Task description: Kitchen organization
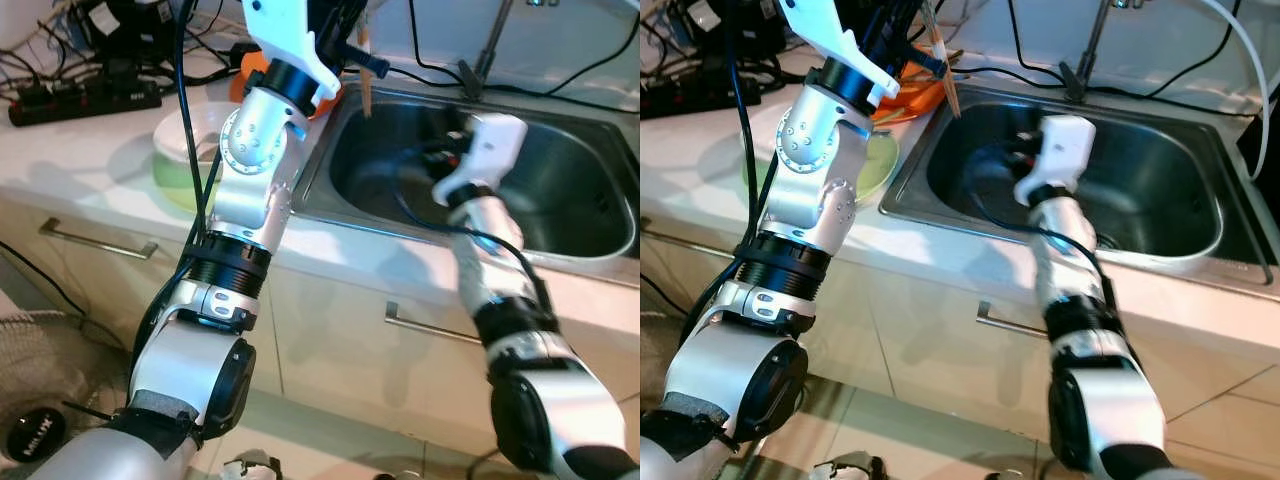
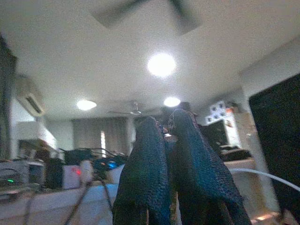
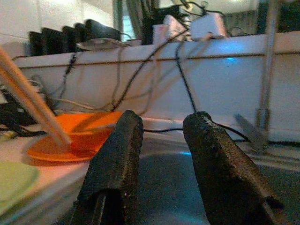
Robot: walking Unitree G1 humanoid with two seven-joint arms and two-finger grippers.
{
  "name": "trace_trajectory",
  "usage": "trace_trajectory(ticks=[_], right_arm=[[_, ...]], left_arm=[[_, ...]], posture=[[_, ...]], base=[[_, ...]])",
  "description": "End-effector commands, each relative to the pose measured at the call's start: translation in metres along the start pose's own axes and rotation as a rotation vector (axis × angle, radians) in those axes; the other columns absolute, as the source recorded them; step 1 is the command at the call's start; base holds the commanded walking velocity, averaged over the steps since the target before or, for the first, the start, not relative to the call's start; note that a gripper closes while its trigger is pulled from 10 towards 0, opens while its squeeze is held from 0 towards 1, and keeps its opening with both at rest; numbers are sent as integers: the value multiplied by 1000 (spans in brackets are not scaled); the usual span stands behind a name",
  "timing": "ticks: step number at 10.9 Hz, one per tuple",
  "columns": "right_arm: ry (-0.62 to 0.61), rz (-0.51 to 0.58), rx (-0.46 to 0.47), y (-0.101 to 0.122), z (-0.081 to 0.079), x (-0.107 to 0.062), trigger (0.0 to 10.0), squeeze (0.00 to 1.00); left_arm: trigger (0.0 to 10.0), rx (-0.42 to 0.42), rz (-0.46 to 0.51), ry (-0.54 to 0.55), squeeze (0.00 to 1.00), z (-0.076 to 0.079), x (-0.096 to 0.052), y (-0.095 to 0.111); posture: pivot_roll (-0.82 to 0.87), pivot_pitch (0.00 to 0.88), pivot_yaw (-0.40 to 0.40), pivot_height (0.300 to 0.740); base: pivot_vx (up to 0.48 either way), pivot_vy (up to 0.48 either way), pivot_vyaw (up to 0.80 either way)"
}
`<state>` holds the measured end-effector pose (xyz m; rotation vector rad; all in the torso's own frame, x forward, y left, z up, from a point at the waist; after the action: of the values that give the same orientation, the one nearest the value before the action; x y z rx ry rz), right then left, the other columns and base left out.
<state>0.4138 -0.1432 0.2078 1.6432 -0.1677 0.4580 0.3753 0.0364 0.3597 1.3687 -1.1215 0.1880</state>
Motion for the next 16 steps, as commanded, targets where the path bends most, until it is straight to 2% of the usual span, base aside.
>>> trace_trajectory(ticks=[1,2,3,4,5,8,10,12,13,16], right_arm=[[0,13,-8,4,0,0,10000,0],[7,15,-6,5,-2,0,10000,0],[22,22,-5,8,-5,1,10000,86],[27,38,-2,13,-5,1,10000,1000],[50,50,-8,18,-4,0,10000,1000],[180,44,-35,23,-16,-4,10000,1000],[246,26,-45,24,-19,-9,10000,1000],[316,5,-40,21,-29,-14,10000,1000],[391,-11,-37,19,-40,-19,10000,0],[461,-41,-21,13,-56,-24,10000,0]], left_arm=[[10000,-31,11,-19,0,-1,4,4],[10000,-56,2,-37,0,0,3,3],[10000,-84,-15,-57,0,2,1,-2],[10000,-106,-31,-65,0,5,-1,-6],[10000,-133,-42,-82,0,12,-3,-10],[10000,-176,-96,-53,0,13,-20,-27],[10000,-177,-112,-53,0,12,-23,-29],[10000,-179,-115,-55,0,11,-23,-29],[10000,-176,-117,-55,0,11,-24,-29],[10000,-198,-121,-74,0,17,-22,-30]], posture=[[39,0,27,740],[37,0,32,740],[34,0,37,740],[30,0,40,740],[21,2,43,740],[13,14,48,740],[20,34,56,740],[20,42,59,740],[19,48,59,740],[23,56,57,740]], base=[[0,0,0],[0,0,0],[0,0,0],[0,0,0],[0,0,0],[0,0,0],[0,0,0],[0,0,0],[0,0,0],[0,0,0]])
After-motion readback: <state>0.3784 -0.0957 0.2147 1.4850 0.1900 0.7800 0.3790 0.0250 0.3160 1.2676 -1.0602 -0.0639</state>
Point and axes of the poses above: a point about 5 cm out from each wrist's last joint towards the gripper, its own x axis pointing out of the wrist towards the gripper, its own y axis along the axis of the wrist's last joint, z = x × y, the point moved 4 cm from there along x, pointing out of the wrist towards the gripper, and after that the axes turned 2 degrees about x, right-handed, at the moved point
